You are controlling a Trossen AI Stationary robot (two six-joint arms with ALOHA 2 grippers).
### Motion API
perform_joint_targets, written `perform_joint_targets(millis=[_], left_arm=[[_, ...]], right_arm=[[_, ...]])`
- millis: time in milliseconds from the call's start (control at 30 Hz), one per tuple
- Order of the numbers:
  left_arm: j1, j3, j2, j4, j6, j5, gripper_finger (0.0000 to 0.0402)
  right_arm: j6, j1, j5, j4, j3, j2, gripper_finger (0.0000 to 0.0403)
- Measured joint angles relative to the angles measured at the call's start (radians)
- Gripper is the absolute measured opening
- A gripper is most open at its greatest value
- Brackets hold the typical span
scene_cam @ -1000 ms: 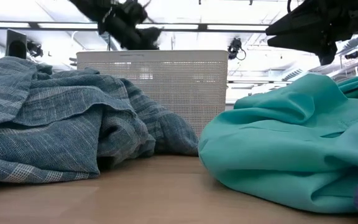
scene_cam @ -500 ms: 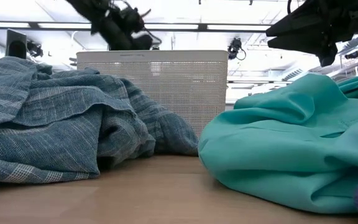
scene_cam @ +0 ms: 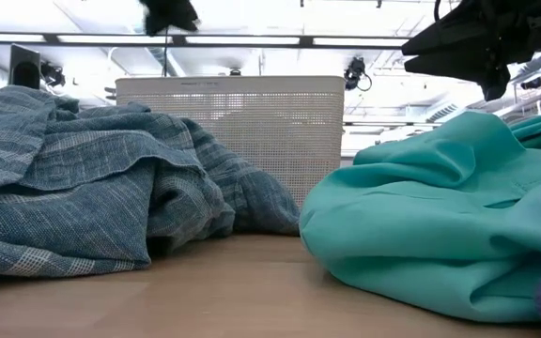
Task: Sort clothes
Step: Put the dark blue underwear into the white laundry bin
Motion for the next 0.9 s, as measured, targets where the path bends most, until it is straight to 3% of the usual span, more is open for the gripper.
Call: perform_joint_targets(millis=[233, 500, 667, 767, 900], left_arm=[[-0.228, -0.159, -0.265, 0.047, -0.169, -0.110, 0.0117], [-0.517, -0.611, -0.544, 0.314, -0.405, -0.229, 0.0117], [-0.658, -0.857, -0.575, 0.574, -0.474, -0.254, 0.0117], [-0.716, -0.962, -0.558, 0.726, -0.483, -0.259, 0.0117], [-0.767, -1.079, -0.542, 0.948, -0.505, -0.272, 0.0117]], right_arm=[[-0.001, 0.000, 0.000, -0.003, 0.000, 0.000, 0.0132], [0.006, 0.000, -0.022, 0.001, 0.000, 0.000, 0.0132], [0.014, -0.003, -0.041, 0.001, 0.000, 0.000, 0.0132], [-0.050, -0.024, 0.016, 0.001, 0.000, -0.001, 0.0128], [-0.098, -0.127, 0.042, -0.002, 0.010, -0.003, 0.0125]])
